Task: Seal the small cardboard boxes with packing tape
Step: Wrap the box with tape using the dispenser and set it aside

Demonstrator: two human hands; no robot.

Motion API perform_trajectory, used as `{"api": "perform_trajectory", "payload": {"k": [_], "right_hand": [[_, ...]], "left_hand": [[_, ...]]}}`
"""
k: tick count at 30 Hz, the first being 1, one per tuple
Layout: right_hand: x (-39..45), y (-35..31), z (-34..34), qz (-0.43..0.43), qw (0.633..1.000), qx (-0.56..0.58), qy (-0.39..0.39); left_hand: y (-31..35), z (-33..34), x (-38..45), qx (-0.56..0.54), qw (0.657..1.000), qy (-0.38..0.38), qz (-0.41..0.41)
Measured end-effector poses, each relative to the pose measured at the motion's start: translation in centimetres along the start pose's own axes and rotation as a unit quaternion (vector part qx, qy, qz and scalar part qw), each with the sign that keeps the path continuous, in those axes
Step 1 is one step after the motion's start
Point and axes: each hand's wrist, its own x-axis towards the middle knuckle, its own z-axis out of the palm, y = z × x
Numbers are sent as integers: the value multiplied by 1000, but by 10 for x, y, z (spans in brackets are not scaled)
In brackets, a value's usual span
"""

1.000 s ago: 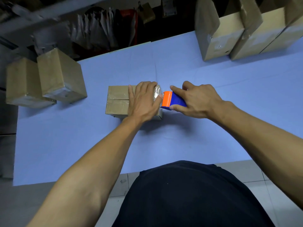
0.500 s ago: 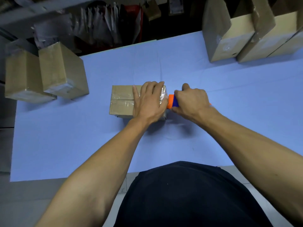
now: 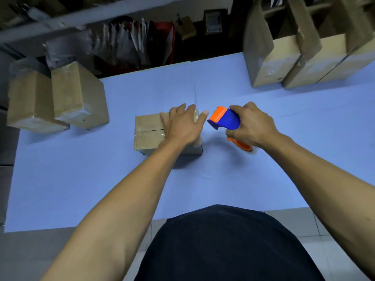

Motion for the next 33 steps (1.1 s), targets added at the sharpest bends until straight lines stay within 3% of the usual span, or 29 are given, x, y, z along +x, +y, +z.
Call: {"api": "perform_trajectory", "payload": {"k": [5, 7, 11, 16, 23, 26, 28, 30, 32, 33], "right_hand": [[-4, 5, -6, 10, 996, 74, 41], [-6, 4, -9, -6, 995, 86, 48], [-17, 0, -18, -18, 991, 116, 59], [-28, -3, -26, -56, 983, 158, 70], [-29, -17, -38, -92, 975, 188, 78], [-29, -24, -45, -125, 970, 192, 82], [-27, -28, -49, -149, 965, 198, 86], [-25, -32, -51, -165, 960, 207, 92], [-24, -36, -52, -177, 958, 207, 94], [-24, -38, -51, -181, 957, 207, 94]], "left_hand": [[-45, -27, 3, 90, 982, -100, 130], [-52, -25, 1, 124, 976, -98, 150], [-42, -16, -11, 112, 992, -56, 31], [-29, -1, -29, -14, 993, -34, -110], [-28, -4, -27, -72, 981, -95, -155], [-28, -16, -26, -137, 985, 28, -99], [-21, -33, -24, -272, 956, 82, -70], [-12, -52, -22, -449, 888, -28, -94], [-8, -67, -25, -533, 823, -167, -102], [-9, -70, -25, -552, 802, -202, -102]]}}
